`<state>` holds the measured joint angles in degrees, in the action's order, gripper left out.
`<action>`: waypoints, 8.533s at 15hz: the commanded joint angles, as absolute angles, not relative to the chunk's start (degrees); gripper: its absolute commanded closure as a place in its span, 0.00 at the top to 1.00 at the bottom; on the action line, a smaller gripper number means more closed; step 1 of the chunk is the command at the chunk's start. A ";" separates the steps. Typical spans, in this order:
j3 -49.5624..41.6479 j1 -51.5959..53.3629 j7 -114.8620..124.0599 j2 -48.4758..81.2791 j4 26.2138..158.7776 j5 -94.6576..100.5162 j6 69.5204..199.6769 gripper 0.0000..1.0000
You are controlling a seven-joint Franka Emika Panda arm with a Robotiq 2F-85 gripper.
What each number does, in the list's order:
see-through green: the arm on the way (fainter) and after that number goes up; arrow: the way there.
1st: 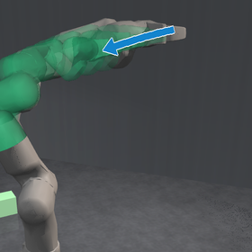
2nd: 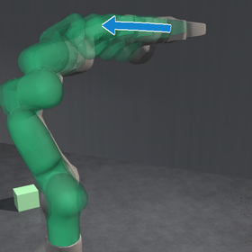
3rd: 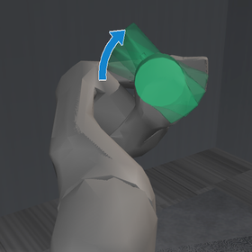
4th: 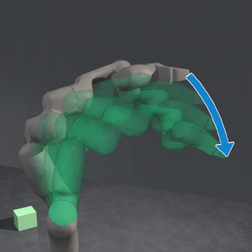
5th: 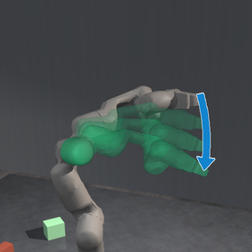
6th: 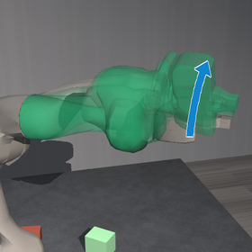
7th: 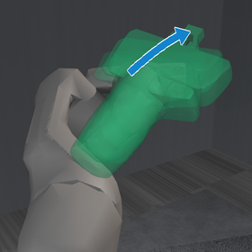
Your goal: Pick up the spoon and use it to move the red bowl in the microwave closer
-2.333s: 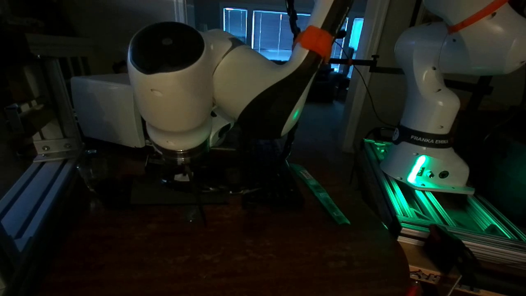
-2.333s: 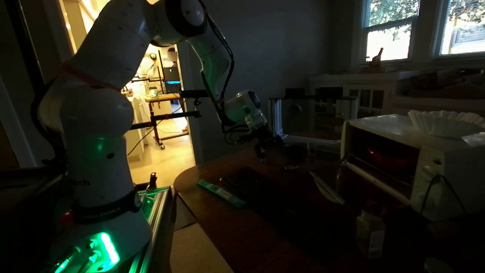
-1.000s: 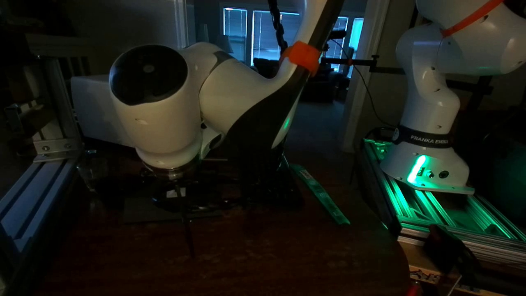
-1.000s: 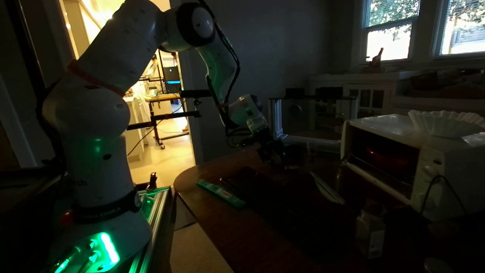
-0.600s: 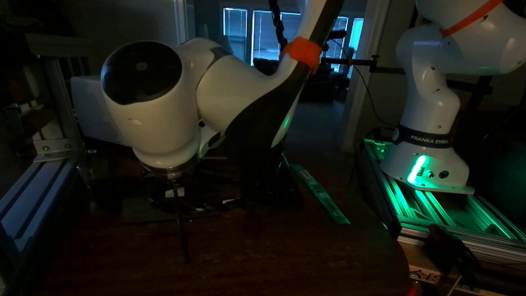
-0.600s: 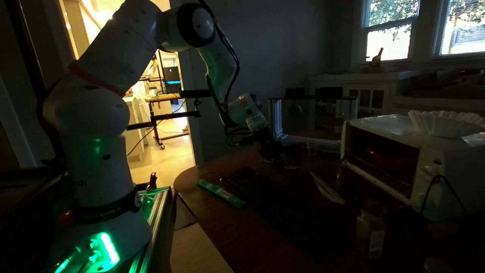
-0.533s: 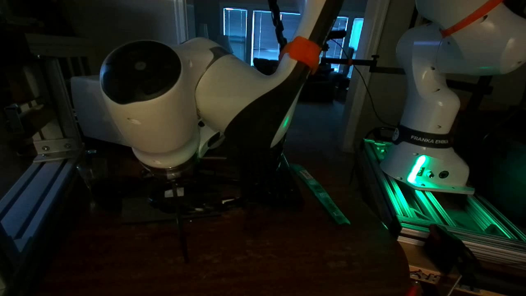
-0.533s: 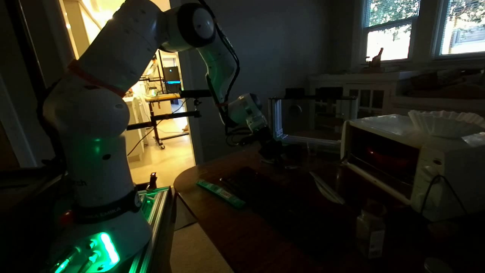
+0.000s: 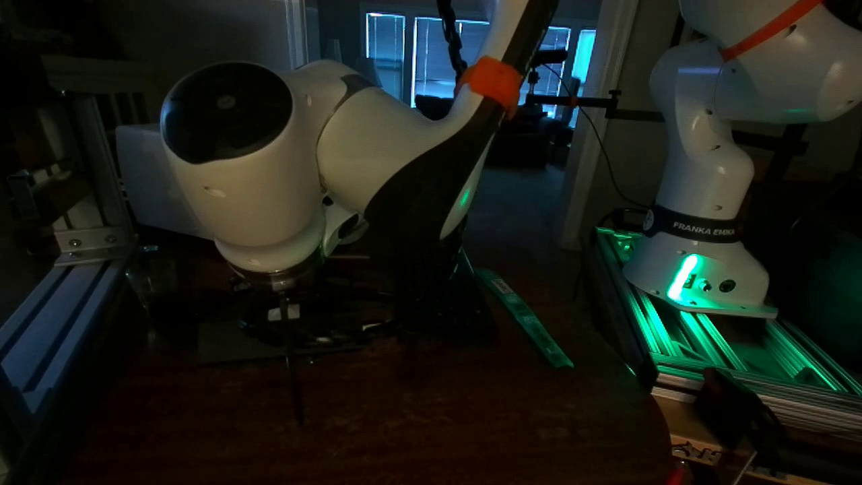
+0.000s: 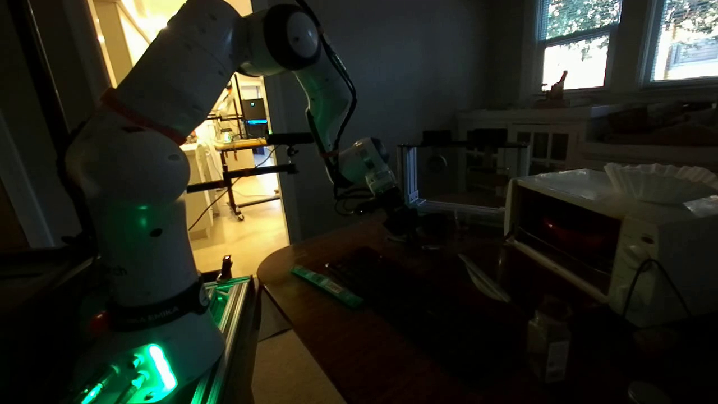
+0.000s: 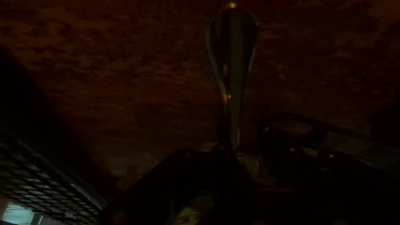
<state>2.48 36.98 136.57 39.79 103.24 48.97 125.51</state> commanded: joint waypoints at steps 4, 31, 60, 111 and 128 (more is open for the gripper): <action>4.05 35.60 135.99 41.94 101.80 49.51 125.19 0.00; -3.12 12.83 144.91 2.94 140.70 69.84 173.01 0.02; -7.68 2.99 120.45 18.06 133.81 52.02 206.60 0.02; -3.87 -2.53 125.65 37.01 111.90 52.83 215.13 0.02; -4.00 -2.14 126.21 31.98 118.96 52.54 217.14 0.02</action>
<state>-4.26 -2.01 125.04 33.87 115.84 53.30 216.04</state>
